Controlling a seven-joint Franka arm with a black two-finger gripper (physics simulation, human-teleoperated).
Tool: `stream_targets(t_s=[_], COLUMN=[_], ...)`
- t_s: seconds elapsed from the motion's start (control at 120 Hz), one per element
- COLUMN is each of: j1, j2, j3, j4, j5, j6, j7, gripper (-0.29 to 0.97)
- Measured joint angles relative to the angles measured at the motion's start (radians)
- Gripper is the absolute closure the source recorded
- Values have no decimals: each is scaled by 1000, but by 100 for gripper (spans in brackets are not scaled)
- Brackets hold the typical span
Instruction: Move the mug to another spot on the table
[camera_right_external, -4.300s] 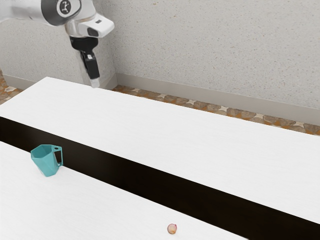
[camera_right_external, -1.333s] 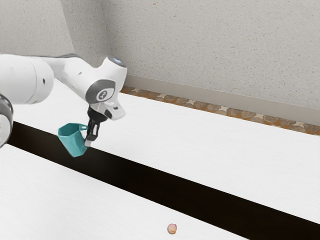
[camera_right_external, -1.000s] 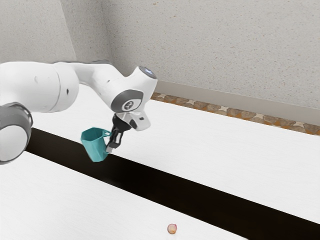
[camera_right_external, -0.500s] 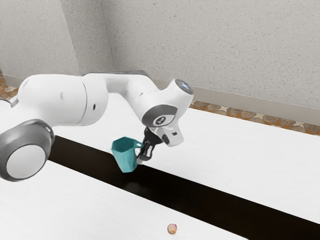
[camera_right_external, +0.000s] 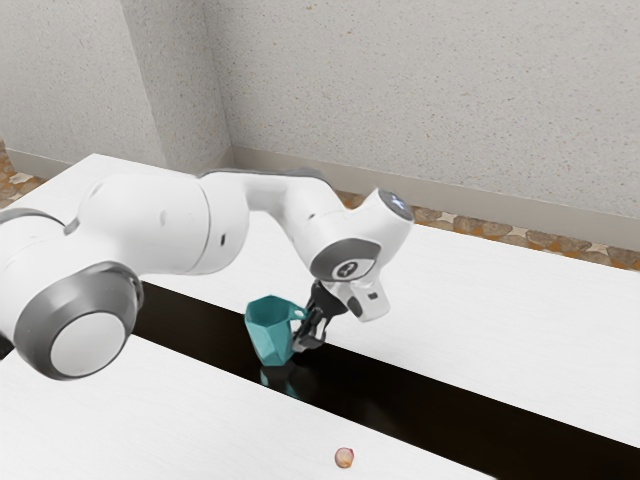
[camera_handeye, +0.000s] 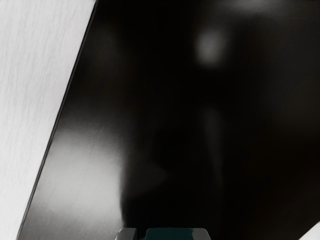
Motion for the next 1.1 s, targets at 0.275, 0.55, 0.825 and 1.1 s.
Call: stream_targets(t_s=[0.275, 0.55, 0.825, 1.1], j1=[0, -2, 139, 202], j2=[4, -121, -529, -635], j3=[2, 1, 4, 8], j4=[3, 37, -169, -142], j5=[-25, -94, -253, -273], j6=[-9, -28, -88, -109], j7=[-2, 0, 53, 111], gripper=[22, 6, 2, 0])
